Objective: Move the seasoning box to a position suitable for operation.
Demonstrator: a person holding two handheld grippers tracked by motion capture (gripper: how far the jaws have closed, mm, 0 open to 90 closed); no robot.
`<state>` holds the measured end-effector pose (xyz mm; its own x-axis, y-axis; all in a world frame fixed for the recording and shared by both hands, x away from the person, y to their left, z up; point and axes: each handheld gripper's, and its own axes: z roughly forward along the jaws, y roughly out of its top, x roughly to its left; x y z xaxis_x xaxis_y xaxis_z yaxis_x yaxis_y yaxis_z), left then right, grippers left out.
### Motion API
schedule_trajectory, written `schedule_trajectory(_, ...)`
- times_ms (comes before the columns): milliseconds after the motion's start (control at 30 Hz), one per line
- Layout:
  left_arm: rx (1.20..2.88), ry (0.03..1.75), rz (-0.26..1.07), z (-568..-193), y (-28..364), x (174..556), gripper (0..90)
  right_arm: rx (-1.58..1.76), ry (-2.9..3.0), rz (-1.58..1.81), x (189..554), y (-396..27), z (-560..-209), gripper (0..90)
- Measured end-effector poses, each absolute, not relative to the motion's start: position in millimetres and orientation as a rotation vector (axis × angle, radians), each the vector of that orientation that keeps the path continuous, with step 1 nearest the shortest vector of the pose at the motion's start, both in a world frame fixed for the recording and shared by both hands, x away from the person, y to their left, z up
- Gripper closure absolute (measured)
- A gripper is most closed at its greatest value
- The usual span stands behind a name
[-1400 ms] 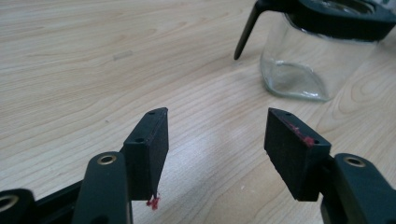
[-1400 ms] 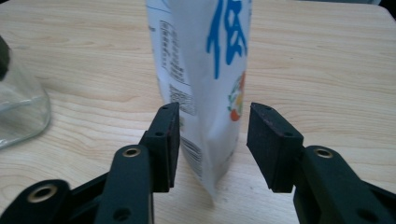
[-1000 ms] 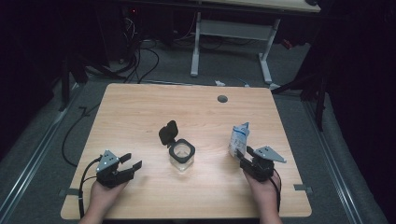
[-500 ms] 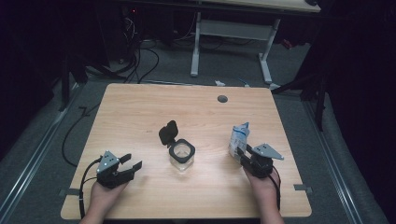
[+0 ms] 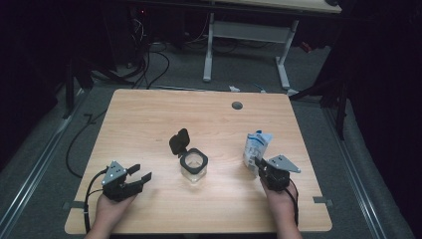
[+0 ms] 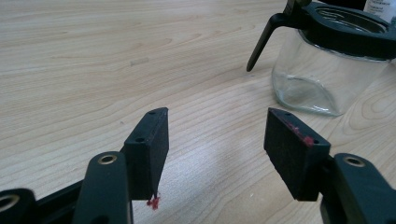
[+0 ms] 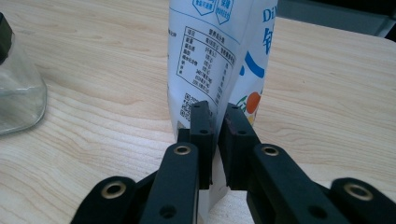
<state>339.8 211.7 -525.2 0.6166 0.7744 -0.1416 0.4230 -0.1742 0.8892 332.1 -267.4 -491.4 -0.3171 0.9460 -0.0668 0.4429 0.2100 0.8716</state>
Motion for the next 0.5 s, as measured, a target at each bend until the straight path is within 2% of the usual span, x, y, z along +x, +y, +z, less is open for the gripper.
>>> schedule_trajectory(500, 1.801, 0.959, 0.407, -524.8, 211.6, 339.4, 40.8, 1.309, 1.879, 1.040, 334.4, -264.2, -487.6, 88.1)
